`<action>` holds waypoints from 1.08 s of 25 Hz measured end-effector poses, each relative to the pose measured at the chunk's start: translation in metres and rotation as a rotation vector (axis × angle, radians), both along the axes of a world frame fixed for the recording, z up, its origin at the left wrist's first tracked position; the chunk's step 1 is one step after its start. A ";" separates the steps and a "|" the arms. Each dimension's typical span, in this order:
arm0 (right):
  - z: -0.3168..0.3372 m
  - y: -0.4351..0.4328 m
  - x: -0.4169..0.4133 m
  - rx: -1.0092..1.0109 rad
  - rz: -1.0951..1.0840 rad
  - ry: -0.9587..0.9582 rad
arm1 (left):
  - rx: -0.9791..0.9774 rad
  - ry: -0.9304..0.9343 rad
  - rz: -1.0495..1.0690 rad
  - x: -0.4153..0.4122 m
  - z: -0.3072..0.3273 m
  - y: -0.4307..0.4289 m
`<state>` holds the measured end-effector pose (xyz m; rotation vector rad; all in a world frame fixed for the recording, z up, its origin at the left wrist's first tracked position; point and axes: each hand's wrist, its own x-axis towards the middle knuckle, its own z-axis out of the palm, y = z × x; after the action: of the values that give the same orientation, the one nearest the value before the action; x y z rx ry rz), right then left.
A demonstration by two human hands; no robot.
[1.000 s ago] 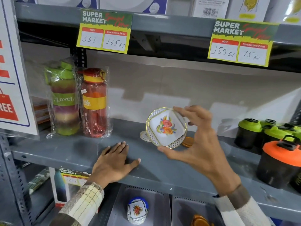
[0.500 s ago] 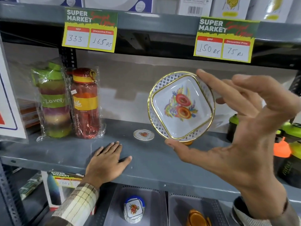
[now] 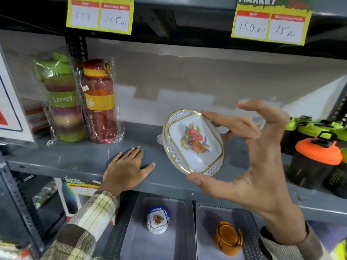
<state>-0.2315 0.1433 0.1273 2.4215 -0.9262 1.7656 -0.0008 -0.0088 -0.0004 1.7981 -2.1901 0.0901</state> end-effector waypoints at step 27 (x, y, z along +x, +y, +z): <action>-0.396 -0.160 0.044 1.026 -0.377 0.576 | -0.024 0.066 0.033 0.002 -0.006 -0.010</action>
<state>-0.1872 -0.0170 -0.2687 2.6213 -2.3229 0.3885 0.0014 -0.0188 -0.0068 1.7990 -2.1053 0.0624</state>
